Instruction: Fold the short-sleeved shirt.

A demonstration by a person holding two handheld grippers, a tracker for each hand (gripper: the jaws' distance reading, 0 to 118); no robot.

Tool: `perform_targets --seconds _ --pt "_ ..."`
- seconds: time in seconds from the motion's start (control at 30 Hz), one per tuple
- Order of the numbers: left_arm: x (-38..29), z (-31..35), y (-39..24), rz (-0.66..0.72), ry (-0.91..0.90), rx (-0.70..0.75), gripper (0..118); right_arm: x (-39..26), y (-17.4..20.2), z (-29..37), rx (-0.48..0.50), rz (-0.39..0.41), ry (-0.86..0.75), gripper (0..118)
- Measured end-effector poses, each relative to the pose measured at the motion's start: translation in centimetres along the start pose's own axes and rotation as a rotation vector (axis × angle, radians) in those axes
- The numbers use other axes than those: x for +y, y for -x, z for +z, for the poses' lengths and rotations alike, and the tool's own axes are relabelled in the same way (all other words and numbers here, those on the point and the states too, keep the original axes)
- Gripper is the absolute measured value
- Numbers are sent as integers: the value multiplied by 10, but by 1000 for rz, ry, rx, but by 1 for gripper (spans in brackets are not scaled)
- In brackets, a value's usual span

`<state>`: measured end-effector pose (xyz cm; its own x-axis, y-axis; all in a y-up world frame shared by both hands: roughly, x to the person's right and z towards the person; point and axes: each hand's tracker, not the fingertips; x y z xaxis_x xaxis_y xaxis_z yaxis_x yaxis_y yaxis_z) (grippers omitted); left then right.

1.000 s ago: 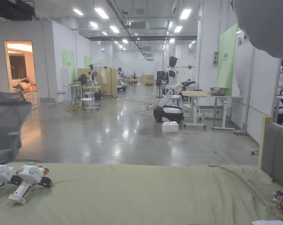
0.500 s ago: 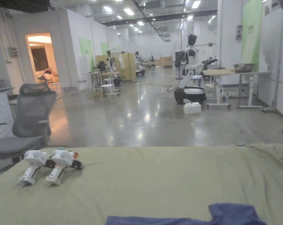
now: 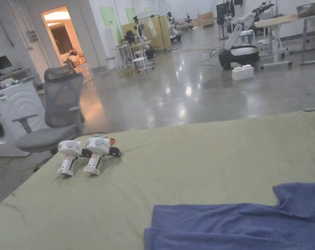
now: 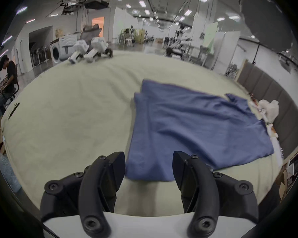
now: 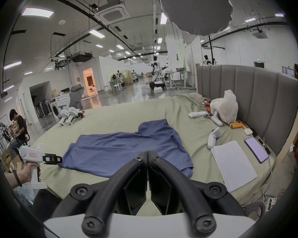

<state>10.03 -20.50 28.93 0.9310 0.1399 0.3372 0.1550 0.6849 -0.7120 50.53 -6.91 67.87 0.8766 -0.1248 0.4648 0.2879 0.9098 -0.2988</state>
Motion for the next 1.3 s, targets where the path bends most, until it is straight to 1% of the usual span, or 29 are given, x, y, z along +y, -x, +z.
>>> perform_targets --seconds 0.07,0.1,0.17,0.2,0.27,0.3,0.33,0.4,0.43,0.47,0.53,0.57,0.6,0.67,0.7,0.77,0.8,0.83,0.87,0.9,0.93,1.0,1.03,1.07,1.1,1.13,1.17,1.2,1.3 --pt "-1 -13 -2 -2 17 2 44 -4 -5 -4 -21 -2 27 0" --pt "-1 -19 -3 -11 28 7 38 -7 -7 -6 -29 -4 39 0" --pt "-3 -25 -9 -34 53 37 37 -12 -11 -9 -42 -14 59 0" --pt "-6 -23 -12 -42 34 35 36 -14 -12 -11 -45 -19 70 0" --pt "-4 -26 -17 -62 42 -14 10 -17 -14 -15 -48 -23 82 0" --pt "-4 -30 -22 -80 61 21 7 -18 -16 -20 -49 -25 94 0" --pt "-6 -27 -26 -95 72 29 6 -19 -20 -28 -49 -28 107 0" --pt "-1 -32 -22 -63 105 19 6 -24 -31 -50 -65 -44 134 0" --pt "2 -32 -17 -48 113 7 6 -28 -40 -66 -74 -76 165 7" --pt "4 -33 -14 -47 119 -1 6 -32 -50 -83 -85 -106 216 26" --pt "5 -32 -11 -42 126 -14 6 -41 -69 -122 -79 -192 311 77" --pt "5 -32 -11 -30 138 -25 6 -49 -80 -140 -67 -223 360 78" --pt "6 -33 -10 -24 145 -28 6 -56 -88 -157 -62 -244 393 78" --pt "9 -33 -8 -7 156 -31 6 -67 -95 -183 -177 -204 452 78" --pt "10 -33 -8 -13 154 -22 6 -71 -97 -192 -215 -194 461 74" --pt "9 -32 -10 -22 156 -20 6 -73 -99 -199 -181 -223 464 69" --pt "9 -31 -11 -30 154 -17 6 -72 -93 -196 -184 -209 459 56" --pt "9 -31 -12 -41 150 -9 6 -70 -88 -193 -181 -179 429 28" --pt "6 -32 -14 -46 148 -4 6 -69 -84 -192 -167 -156 425 8" --pt "6 -31 -15 -53 145 1 6 -67 -80 -192 -163 -115 437 5" --pt "6 -30 -16 -58 144 3 5 -65 -76 -191 -158 -124 440 5" --pt "10 -25 -12 -59 146 -22 1 -62 -76 -190 -169 -110 437 4" --pt "14 -19 -6 -20 139 -60 0 -61 -76 -187 -172 -115 427 4" --pt "17 -8 2 24 87 -76 0 -58 -79 -181 -216 -122 406 4" --pt "18 3 7 26 45 -74 0 -53 -76 -176 -280 -105 414 4" --pt "20 14 9 3 24 -45 0 -50 -74 -172 -287 -100 420 4" --pt "20 25 10 -45 15 -25 0 -48 -72 -166 -261 -110 412 4" --pt "18 36 10 -78 10 -46 0 -42 -69 -155 -246 -117 408 4" --pt "3 69 14 -78 -2 -38 0 -41 -62 -131 -254 -79 373 4"
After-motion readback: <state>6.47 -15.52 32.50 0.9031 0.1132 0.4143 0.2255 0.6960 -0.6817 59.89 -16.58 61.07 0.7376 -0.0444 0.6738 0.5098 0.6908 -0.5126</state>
